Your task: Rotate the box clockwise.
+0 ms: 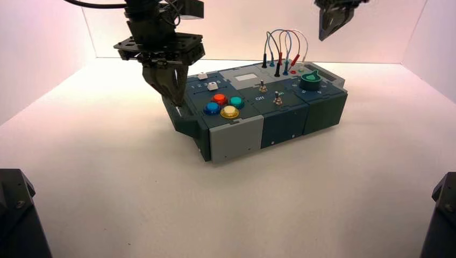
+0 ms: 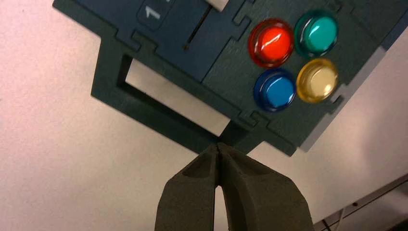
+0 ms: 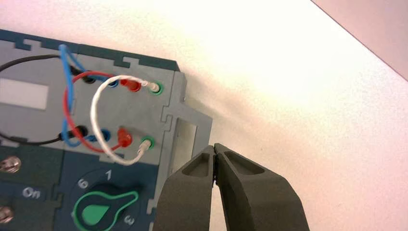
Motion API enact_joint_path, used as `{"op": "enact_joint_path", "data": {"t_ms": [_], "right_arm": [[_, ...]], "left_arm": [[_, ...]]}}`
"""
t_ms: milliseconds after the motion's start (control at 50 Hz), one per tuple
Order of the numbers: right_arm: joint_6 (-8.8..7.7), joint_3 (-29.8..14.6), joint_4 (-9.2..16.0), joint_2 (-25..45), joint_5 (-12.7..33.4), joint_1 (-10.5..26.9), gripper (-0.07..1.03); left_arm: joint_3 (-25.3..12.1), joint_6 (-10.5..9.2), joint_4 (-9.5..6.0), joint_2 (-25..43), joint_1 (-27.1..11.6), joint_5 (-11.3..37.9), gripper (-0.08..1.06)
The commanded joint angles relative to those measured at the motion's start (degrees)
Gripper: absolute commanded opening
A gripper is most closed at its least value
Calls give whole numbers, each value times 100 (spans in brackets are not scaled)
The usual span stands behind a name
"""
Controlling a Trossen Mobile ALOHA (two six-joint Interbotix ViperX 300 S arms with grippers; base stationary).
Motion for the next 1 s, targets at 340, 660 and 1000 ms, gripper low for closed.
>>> {"op": "enact_joint_path", "data": {"t_ms": [340, 660, 1000], "right_arm": [[-193, -325, 88, 404, -721, 62, -2], [-193, -765, 114, 888, -738, 299, -2], [-193, -1028, 325, 1257, -738, 325, -2]], "left_arm": [[-123, -35, -229, -123, -448, 185, -3], [70, -123, -404, -123, -659, 246, -3], [255, -123, -457, -53, -729, 193, -3]]}}
